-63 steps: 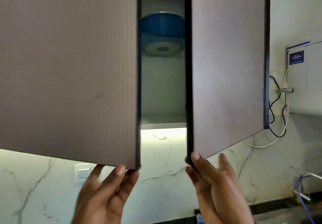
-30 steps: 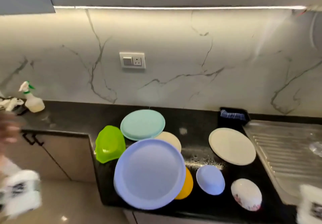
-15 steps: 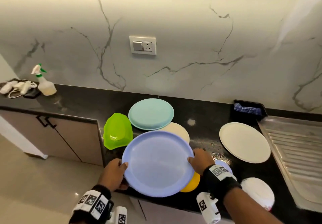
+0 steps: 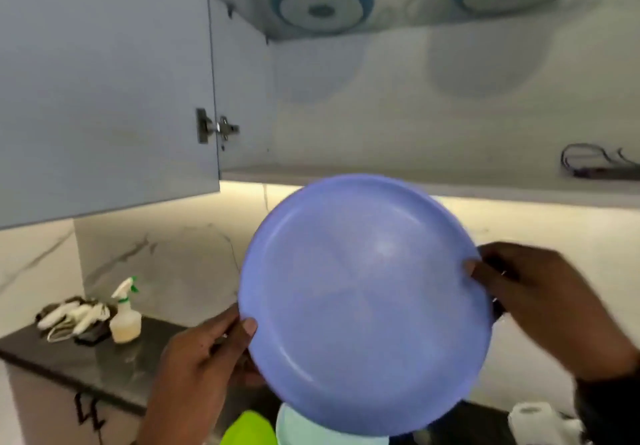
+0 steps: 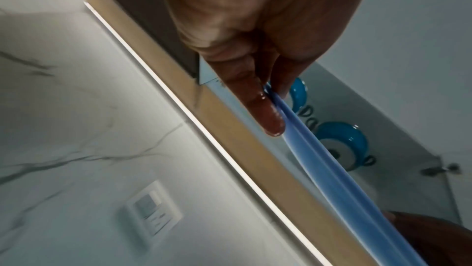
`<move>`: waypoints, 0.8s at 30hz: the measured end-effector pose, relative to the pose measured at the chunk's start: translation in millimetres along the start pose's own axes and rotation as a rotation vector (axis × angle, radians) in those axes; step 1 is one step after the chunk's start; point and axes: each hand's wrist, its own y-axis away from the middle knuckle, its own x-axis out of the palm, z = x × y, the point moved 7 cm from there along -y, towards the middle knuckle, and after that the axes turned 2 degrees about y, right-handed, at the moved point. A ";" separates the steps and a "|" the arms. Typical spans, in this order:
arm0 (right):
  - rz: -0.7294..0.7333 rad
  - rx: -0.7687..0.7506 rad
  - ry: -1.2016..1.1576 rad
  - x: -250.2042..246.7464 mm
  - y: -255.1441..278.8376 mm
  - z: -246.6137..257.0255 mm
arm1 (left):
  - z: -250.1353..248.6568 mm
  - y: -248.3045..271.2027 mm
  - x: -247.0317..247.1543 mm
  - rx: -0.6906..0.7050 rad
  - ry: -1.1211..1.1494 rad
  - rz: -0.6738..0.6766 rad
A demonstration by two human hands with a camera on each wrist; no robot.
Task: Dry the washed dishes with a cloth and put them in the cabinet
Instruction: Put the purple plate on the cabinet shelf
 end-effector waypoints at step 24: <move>-0.396 -0.171 0.891 61.0 -427.7 180.9 | 12.8 -247.2 71.2 0.961 -0.775 0.036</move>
